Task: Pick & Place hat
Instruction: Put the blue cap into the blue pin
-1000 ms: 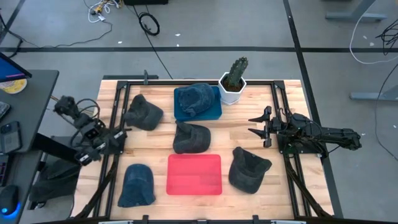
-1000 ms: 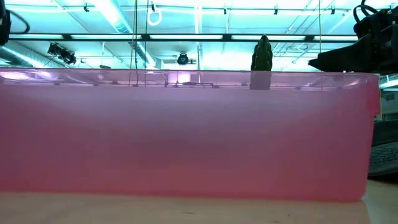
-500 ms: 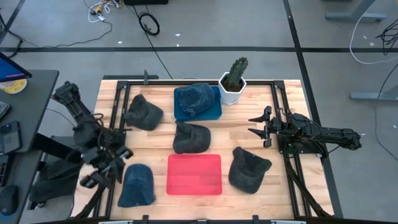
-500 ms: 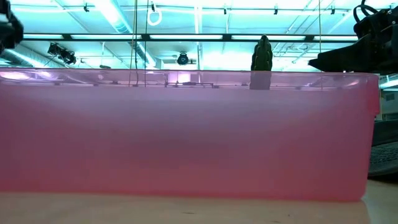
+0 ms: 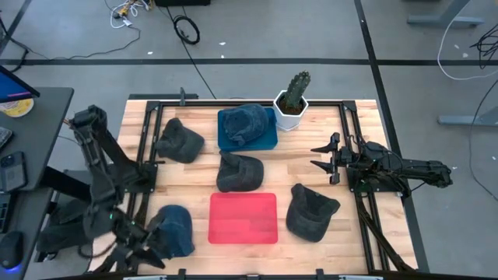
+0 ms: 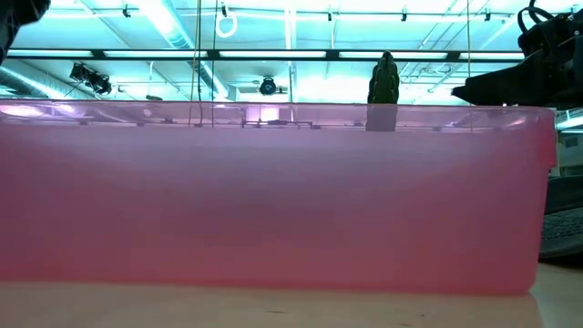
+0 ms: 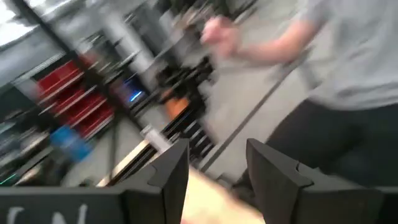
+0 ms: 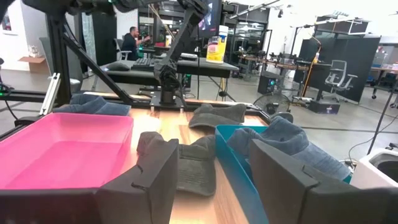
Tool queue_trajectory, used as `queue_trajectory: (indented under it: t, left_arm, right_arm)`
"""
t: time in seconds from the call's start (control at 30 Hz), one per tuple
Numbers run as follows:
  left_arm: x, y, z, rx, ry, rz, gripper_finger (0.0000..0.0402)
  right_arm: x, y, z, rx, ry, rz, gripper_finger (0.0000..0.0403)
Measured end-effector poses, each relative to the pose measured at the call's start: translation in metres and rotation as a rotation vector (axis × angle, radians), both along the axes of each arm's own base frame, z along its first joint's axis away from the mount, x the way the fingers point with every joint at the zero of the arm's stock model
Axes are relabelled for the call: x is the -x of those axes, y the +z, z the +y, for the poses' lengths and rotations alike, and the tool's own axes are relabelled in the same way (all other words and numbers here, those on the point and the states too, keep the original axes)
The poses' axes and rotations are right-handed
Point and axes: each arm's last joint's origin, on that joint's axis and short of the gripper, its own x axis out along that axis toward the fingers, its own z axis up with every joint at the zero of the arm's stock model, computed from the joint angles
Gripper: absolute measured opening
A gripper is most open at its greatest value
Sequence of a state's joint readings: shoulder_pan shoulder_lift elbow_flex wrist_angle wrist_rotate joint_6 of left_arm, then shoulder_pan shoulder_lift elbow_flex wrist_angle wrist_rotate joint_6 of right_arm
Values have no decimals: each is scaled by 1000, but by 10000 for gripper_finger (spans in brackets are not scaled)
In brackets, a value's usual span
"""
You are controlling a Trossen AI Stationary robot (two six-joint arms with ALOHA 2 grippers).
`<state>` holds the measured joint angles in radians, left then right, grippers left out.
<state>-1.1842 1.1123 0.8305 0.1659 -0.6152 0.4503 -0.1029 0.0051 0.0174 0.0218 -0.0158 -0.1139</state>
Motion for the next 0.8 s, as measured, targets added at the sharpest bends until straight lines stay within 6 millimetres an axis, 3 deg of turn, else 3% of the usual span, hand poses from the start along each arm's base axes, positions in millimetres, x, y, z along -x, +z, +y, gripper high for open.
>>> queue_trajectory:
  t: [0.13,0.3,0.47,0.67,0.8]
  left_arm:
    - [0,1,-18,-71,168,101,166]
    - [-4,3,-27,-41,282,308,166]
    - [-3,-15,-27,-67,422,484,166]
    - [-5,-38,-25,51,563,758,166]
    - [-9,-61,-26,30,703,848,165]
  right_arm:
    - [0,0,0,0,0,0,198]
    - [0,0,0,0,0,0,198]
    - [0,0,0,0,0,-1,198]
    - [0,0,0,0,0,0,198]
    - [0,0,0,0,0,0,198]
